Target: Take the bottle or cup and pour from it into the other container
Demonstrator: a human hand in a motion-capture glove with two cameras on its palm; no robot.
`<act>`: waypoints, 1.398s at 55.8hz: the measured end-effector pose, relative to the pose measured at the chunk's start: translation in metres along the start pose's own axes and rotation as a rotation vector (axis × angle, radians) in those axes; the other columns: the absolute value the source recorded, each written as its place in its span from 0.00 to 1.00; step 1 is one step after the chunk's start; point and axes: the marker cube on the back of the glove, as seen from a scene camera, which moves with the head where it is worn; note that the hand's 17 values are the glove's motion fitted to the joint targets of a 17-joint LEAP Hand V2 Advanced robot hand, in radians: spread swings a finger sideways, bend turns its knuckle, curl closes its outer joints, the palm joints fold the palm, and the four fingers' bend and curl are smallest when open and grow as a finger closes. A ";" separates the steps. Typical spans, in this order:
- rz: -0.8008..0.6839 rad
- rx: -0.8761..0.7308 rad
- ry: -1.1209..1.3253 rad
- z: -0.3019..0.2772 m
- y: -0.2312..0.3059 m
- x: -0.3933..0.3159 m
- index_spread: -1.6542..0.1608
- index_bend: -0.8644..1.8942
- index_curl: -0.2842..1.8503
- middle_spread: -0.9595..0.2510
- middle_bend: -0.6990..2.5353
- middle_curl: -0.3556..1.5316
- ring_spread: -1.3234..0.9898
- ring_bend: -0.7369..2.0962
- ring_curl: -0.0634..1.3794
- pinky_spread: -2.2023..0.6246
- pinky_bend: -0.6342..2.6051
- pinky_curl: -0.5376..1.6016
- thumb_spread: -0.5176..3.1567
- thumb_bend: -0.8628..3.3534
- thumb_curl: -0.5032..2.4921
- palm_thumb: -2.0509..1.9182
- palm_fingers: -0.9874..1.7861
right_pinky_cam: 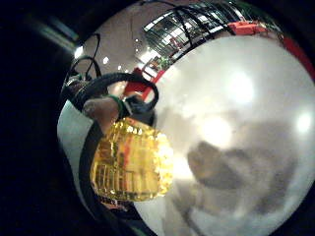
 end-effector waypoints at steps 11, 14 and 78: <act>0.033 -0.079 0.391 0.005 -0.038 -0.057 0.74 0.35 0.25 0.60 0.30 0.41 0.50 0.48 0.30 0.81 0.30 0.41 0.32 0.20 0.34 0.76 0.75; 0.098 -0.146 0.511 0.010 -0.041 -0.072 0.74 0.35 0.25 0.60 0.30 0.41 0.50 0.47 0.30 0.81 0.30 0.42 0.32 0.20 0.34 0.76 0.75; -0.498 -0.447 1.788 0.146 -0.065 -0.141 0.73 0.35 0.24 0.57 0.30 0.42 0.48 0.47 0.30 0.80 0.30 0.42 0.37 0.20 0.33 0.75 0.76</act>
